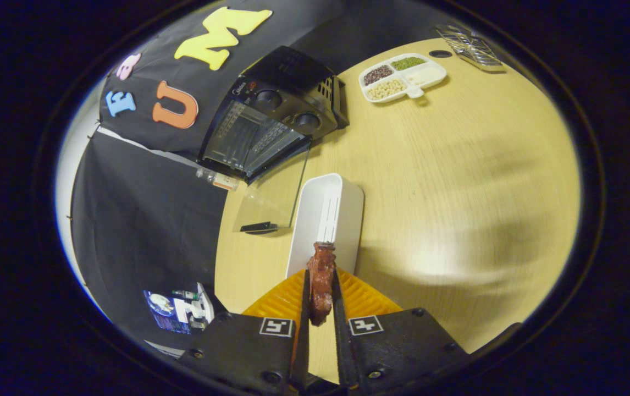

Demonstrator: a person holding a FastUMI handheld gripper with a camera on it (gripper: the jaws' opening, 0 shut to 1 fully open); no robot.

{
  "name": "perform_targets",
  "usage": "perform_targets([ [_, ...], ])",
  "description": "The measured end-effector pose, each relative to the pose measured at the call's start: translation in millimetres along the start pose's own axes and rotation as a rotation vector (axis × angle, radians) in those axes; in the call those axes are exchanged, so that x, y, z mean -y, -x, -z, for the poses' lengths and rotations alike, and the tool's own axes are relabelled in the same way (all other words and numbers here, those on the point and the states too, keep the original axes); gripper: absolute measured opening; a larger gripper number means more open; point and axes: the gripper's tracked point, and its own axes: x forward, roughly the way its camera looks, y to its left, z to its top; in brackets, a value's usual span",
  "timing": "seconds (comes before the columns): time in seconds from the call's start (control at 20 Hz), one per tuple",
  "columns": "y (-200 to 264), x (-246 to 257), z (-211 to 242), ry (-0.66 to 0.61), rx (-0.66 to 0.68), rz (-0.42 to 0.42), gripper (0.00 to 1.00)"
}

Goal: Open the toaster oven, put the food inside, and close the toaster oven door.

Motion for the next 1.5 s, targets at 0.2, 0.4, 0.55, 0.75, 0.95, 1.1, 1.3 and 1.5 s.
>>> perform_targets([
  [0.2, 0.6, 2.6, -2.5, 0.012, -0.003, 0.013, 0.18],
  [0.4, 8.7, -16.4, -12.8, 0.02, 0.038, 0.018, 0.17],
  [0.55, 12.4, -49.2, -26.0, -0.01, 0.098, -0.008, 0.17],
  [0.75, 8.1, -101.6, -41.4, -0.024, 0.184, -0.038, 0.17],
  [0.95, -14.2, -150.6, -55.6, -0.06, 0.266, -0.068, 0.17],
  [1.1, -40.9, -175.4, -68.1, -0.097, 0.339, -0.069, 0.17],
  [1.3, -77.9, -204.7, -86.6, -0.213, 0.44, -0.109, 0.16],
  [1.5, -113.9, -213.6, -109.3, -0.297, 0.54, -0.122, 0.17],
])
